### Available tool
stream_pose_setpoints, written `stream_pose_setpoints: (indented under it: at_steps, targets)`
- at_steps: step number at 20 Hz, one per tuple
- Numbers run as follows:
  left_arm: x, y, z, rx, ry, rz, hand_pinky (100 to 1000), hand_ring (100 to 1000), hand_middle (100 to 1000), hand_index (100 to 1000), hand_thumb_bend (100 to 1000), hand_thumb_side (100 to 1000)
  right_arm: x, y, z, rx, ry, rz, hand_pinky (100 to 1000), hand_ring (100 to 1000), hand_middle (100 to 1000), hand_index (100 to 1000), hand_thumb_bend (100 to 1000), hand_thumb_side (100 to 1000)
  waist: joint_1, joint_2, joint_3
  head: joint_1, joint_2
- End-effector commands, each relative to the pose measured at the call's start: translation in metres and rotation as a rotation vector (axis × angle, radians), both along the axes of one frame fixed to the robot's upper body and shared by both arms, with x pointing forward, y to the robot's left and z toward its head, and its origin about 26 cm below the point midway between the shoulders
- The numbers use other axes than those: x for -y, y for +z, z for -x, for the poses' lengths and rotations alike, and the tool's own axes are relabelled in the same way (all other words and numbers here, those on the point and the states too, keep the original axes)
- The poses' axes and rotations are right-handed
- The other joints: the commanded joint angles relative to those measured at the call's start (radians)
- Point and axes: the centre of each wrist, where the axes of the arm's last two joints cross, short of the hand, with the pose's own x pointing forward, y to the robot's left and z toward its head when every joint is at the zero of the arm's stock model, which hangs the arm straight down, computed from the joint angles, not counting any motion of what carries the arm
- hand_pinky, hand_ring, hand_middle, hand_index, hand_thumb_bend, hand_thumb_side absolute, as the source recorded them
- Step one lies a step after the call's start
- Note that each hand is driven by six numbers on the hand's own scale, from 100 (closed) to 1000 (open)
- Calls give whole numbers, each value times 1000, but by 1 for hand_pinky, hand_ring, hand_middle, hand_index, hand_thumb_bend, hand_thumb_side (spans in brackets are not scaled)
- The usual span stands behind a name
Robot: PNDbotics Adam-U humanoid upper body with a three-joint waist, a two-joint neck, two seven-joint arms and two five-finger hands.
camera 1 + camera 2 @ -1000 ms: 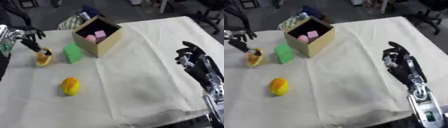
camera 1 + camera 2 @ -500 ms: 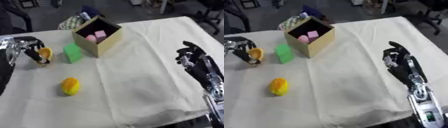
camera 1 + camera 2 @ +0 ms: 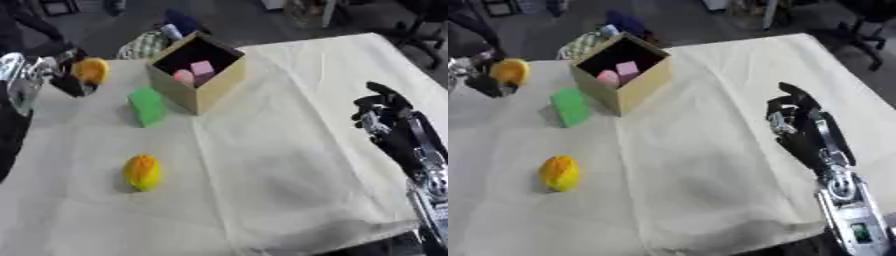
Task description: Pick up objects on the table and place them in the box.
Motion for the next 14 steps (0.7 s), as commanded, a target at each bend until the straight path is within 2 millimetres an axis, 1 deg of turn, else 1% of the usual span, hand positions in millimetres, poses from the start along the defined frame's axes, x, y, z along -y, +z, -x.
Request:
stream_pose_setpoints:
  at_steps: [1, 2, 4, 5, 6, 8, 10, 11, 13, 14]
  targets:
    - [21, 39, -4, 207, -25, 37, 502, 422, 412, 630, 186, 116, 1, 6, -2, 17, 3, 10, 586, 606, 666, 909, 100, 535, -2, -11, -8, 12, -3]
    - [32, 40, -8, 241, -34, 46, 521, 433, 423, 642, 197, 113, 0, 6, -2, 17, 7, 10, 586, 606, 666, 909, 100, 535, -2, -10, -13, 15, -3]
    - [55, 36, -15, 292, -46, 69, 527, 441, 431, 650, 186, 107, -3, 6, -2, 17, 22, 10, 586, 606, 666, 909, 100, 535, -3, -7, -28, 16, -3]
    - [67, 32, -18, 312, -48, 82, 528, 443, 432, 652, 181, 106, -5, 7, -3, 18, 31, 10, 586, 606, 666, 908, 100, 534, -4, -4, -37, 17, -3]
    - [77, 28, -21, 326, -48, 89, 549, 463, 454, 672, 188, 107, -7, 8, -3, 19, 40, 10, 587, 606, 666, 907, 100, 534, -4, -1, -47, 21, -3]
    - [95, 18, -26, 343, -42, 89, 569, 478, 468, 688, 188, 111, -10, 9, -5, 24, 56, 11, 587, 606, 666, 907, 100, 534, -5, 4, -69, 27, -3]
    - [108, 7, -29, 350, -33, 97, 605, 516, 507, 728, 204, 113, -11, 10, -5, 25, 63, 11, 587, 606, 666, 907, 100, 534, -5, 11, -86, 29, -3]
    - [113, 1, -29, 349, -25, 97, 636, 556, 552, 769, 237, 117, -12, 11, -6, 26, 66, 11, 587, 606, 666, 907, 100, 534, -6, 14, -92, 30, -3]
    - [118, -10, -30, 336, 3, 86, 663, 589, 592, 798, 268, 125, -12, 11, -6, 26, 68, 11, 587, 606, 666, 907, 100, 533, -7, 18, -97, 29, -3]
    - [118, -16, -30, 325, 22, 79, 668, 598, 604, 807, 278, 144, -12, 12, -6, 27, 69, 11, 587, 606, 666, 907, 100, 533, -7, 19, -99, 28, -3]
